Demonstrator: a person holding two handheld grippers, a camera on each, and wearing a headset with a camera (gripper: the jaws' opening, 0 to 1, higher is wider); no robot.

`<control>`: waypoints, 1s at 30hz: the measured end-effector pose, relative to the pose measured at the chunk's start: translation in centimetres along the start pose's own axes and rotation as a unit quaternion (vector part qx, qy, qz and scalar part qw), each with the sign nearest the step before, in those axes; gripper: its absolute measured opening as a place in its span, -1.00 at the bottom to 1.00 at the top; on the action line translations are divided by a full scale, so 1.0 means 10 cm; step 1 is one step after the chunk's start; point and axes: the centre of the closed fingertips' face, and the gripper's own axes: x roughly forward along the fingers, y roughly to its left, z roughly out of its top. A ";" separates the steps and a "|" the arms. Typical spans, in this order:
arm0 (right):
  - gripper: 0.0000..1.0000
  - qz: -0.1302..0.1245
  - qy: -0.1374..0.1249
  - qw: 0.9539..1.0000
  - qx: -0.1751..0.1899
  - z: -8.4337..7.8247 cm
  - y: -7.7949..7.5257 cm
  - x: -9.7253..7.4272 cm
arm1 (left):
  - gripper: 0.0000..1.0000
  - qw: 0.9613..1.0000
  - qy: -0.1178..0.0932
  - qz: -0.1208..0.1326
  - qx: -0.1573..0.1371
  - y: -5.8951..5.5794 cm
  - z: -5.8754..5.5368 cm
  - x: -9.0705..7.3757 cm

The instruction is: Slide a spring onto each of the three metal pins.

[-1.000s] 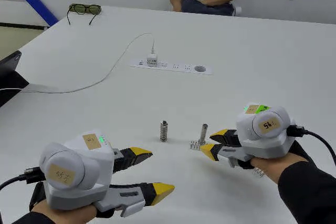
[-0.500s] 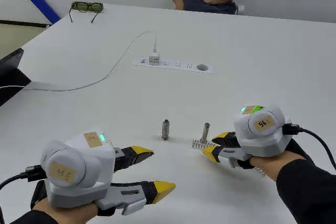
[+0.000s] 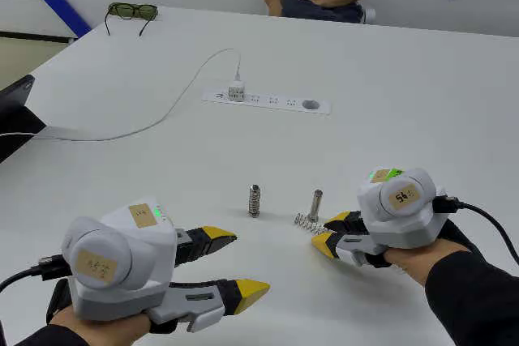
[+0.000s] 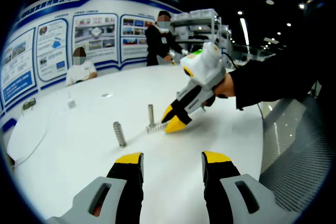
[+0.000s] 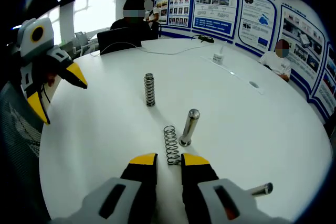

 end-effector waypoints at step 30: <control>-0.77 0.016 0.009 0.999 -0.029 0.04 0.11 -0.14 | -0.13 0.999 0.020 -0.004 0.036 0.10 0.02 -0.01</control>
